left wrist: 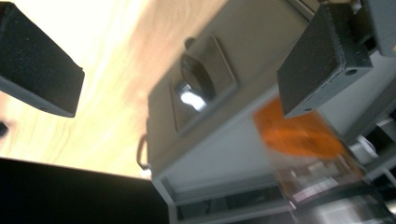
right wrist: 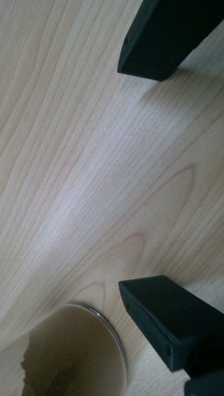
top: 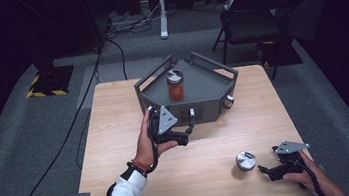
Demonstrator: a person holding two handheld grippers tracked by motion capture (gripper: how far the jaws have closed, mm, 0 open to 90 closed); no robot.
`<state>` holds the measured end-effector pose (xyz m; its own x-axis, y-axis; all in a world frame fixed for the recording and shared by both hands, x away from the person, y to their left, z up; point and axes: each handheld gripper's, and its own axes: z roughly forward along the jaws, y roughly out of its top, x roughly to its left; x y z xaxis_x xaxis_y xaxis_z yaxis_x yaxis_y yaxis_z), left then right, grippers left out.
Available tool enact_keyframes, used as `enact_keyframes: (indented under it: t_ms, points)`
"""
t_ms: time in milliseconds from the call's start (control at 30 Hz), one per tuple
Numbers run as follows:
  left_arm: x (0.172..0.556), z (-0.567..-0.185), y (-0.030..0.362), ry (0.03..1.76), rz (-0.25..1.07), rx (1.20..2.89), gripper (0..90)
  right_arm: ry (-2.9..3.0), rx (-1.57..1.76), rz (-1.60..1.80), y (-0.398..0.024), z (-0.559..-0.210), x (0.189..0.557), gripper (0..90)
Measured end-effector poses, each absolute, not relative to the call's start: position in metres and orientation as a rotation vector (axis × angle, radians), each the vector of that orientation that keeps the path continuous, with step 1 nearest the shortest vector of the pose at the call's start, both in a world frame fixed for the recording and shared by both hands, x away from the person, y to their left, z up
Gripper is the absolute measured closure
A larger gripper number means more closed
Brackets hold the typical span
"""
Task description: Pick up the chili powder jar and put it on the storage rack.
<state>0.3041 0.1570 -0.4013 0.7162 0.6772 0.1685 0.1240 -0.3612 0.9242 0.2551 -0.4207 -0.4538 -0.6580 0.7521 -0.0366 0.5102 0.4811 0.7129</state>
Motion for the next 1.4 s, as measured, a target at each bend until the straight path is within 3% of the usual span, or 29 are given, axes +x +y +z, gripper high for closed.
enact_keyframes:
  t_ms: [1400]
  points:
    - [0.273,-0.447,0.194,0.630,0.493,2.143,0.8,2.386,1.062,0.978,-0.421,-0.454,0.255,0.0]
